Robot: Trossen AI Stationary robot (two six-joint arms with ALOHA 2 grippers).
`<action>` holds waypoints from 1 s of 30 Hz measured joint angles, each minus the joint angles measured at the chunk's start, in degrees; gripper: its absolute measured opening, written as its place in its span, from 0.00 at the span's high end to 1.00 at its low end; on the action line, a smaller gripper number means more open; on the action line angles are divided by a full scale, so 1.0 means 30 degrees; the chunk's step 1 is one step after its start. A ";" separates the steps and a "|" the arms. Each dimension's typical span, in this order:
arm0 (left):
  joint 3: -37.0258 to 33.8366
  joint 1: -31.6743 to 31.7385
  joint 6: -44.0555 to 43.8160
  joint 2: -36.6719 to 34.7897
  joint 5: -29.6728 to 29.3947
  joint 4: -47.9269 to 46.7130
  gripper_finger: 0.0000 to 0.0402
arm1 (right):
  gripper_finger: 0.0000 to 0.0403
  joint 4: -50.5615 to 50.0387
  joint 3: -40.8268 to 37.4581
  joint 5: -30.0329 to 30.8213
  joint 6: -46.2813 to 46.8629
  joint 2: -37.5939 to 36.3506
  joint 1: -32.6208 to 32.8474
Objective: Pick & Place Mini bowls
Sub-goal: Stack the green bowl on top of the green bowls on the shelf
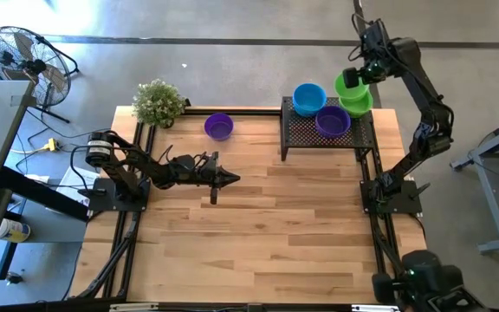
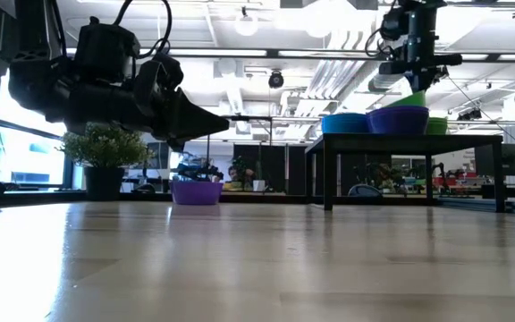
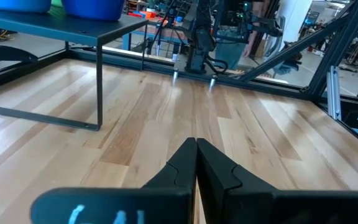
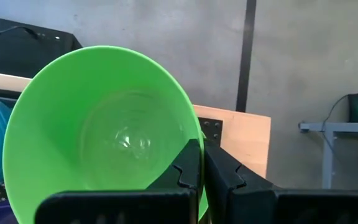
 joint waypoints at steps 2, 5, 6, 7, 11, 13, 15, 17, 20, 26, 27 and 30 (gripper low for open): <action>0.0000 0.0000 0.0000 0.0000 0.0000 0.0000 0.99 | 1.00 -0.0143 0.0073 0.0380 -0.0048 0.0000 0.0187; 0.0000 0.0000 0.0000 0.0000 -0.0007 0.0007 0.99 | 1.00 -0.0383 0.0452 0.0892 -0.0176 0.0000 0.0382; 0.0000 0.0000 0.0000 0.0000 -0.0007 0.0007 0.99 | 1.00 -0.0454 0.0672 0.0911 -0.0181 0.0000 0.0395; 0.0000 0.0000 0.0000 0.0000 -0.0007 0.0007 0.99 | 1.00 -0.0541 0.0912 0.0911 -0.0182 0.0000 0.0410; 0.0000 0.0000 0.0000 0.0000 -0.0015 0.0006 0.99 | 1.00 -0.0841 0.1556 0.0995 -0.0291 0.0000 0.0415; 0.0000 0.0000 0.0001 0.0000 -0.0022 0.0007 0.99 | 1.00 -0.0937 0.1515 0.1001 -0.0444 0.0000 0.0417; 0.0000 0.0000 0.0000 0.0000 -0.0028 0.0004 0.99 | 1.00 -0.0975 0.1413 0.1089 -0.0518 0.0042 0.0467; 0.0000 0.0000 0.0000 0.0000 -0.0028 0.0007 0.99 | 1.00 -0.1112 0.1413 0.1589 -0.0538 0.0259 0.0676; 0.0000 0.0000 0.0003 0.0000 -0.0027 0.0006 0.99 | 1.00 -0.1442 0.1399 0.2422 -0.0762 0.0783 0.1006; 0.0000 0.0000 0.0002 0.0000 -0.0024 0.0007 0.99 | 1.00 -0.2345 0.1392 0.2896 -0.1039 0.1649 0.1211; 0.0000 0.0000 0.0001 0.0000 -0.0025 0.0007 0.99 | 1.00 -0.2385 0.1392 0.2903 -0.1121 0.1741 0.1211; 0.0000 0.0000 0.0000 0.0000 -0.0022 0.0006 0.99 | 1.00 -0.2488 0.1392 0.2895 -0.1464 0.1789 0.1211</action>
